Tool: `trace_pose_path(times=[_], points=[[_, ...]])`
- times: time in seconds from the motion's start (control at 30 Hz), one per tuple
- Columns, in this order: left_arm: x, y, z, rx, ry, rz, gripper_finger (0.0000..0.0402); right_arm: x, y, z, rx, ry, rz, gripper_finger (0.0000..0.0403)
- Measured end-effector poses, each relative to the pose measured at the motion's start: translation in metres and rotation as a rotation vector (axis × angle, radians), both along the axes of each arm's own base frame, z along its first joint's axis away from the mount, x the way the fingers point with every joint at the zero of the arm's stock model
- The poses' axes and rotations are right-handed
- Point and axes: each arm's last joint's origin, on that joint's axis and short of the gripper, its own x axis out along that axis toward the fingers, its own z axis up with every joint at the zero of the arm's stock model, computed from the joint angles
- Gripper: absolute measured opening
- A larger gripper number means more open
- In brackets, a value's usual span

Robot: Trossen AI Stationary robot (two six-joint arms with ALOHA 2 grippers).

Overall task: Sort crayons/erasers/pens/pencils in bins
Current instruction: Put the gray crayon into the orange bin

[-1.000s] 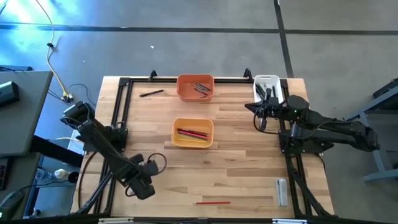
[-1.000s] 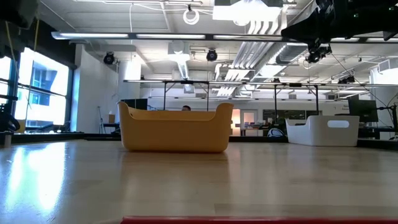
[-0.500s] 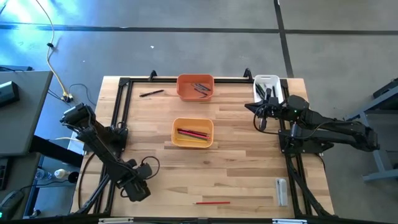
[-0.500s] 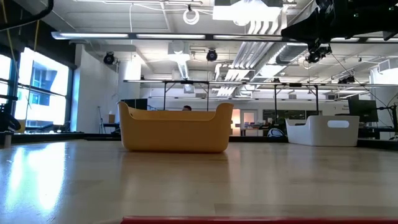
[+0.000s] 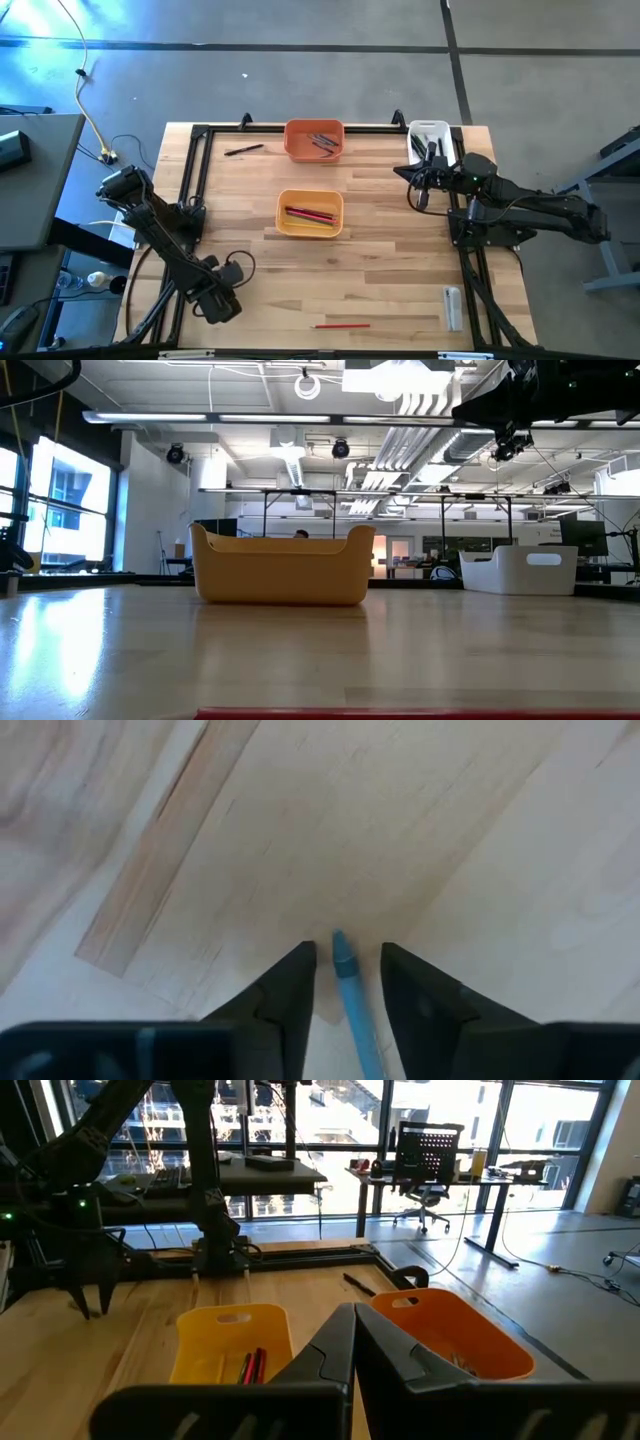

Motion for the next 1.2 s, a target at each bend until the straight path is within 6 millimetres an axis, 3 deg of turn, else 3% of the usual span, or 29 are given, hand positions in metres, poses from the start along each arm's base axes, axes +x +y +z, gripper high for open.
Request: trace_pose_path(times=[0.2, 0.5, 0.8, 1.2], points=[[-0.001, 0.001, 0.0, 0.006, 0.005, -0.015, 0.0067, 0.0, 0.0, 0.0, 0.0, 0.0, 0.0, 0.0], [0.003, 0.002, -0.001, -0.002, -0.002, -0.045, 0.0056, 0.0, 0.0, 0.0, 0.0, 0.0, 0.0, 0.0], [0.012, 0.008, 0.001, -0.02, 0.003, -0.067, 0.0016, 0.0, 0.0, 0.0, 0.0, 0.0, 0.0, 0.0], [0.025, 0.022, 0.021, -0.017, -0.153, -0.053, 0.0008, 0.0, 0.0, 0.0, 0.001, 0.0, 0.0, 0.0]])
